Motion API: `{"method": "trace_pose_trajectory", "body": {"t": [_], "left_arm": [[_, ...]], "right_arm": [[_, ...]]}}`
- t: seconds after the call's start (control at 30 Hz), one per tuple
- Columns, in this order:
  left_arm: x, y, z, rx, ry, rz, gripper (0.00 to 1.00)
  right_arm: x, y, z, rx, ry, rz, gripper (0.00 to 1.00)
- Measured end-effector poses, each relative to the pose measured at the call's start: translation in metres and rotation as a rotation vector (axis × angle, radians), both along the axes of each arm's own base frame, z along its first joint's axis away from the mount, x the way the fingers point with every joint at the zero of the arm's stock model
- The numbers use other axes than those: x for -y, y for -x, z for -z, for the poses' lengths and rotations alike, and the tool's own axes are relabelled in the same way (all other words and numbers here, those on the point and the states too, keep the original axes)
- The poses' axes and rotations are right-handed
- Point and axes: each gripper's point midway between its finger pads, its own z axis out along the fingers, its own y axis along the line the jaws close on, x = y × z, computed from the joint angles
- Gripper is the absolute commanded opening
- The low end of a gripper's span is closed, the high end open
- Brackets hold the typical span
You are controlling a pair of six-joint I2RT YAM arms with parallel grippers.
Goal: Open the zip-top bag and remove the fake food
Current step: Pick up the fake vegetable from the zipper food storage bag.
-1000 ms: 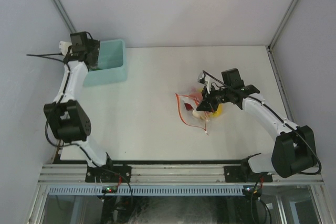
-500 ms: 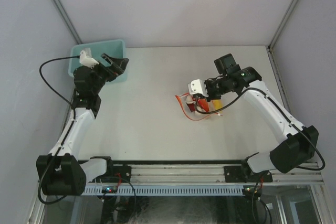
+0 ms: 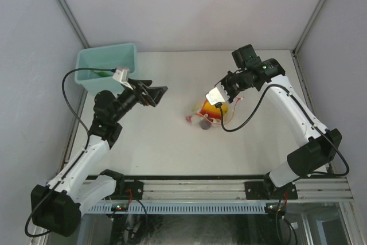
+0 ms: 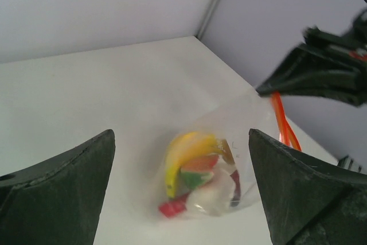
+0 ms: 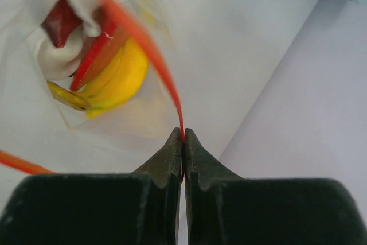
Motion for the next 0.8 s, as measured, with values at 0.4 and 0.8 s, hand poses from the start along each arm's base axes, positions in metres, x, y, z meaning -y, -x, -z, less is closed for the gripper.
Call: {"method": "trace_pose_trajectory", "body": {"t": [0.4,0.8], "left_arm": [[0.094,0.05,0.025,0.062,-0.131,0.219,0.95],[0.161,0.04,0.036,-0.123,-0.089,0.159,0.84]], "right_arm": [[-0.01,0.018,0.028,-0.198,-0.081,0.071,0.0],[-0.015,0.026,0.02,-0.441,-0.259,0.226,0.0]]}}
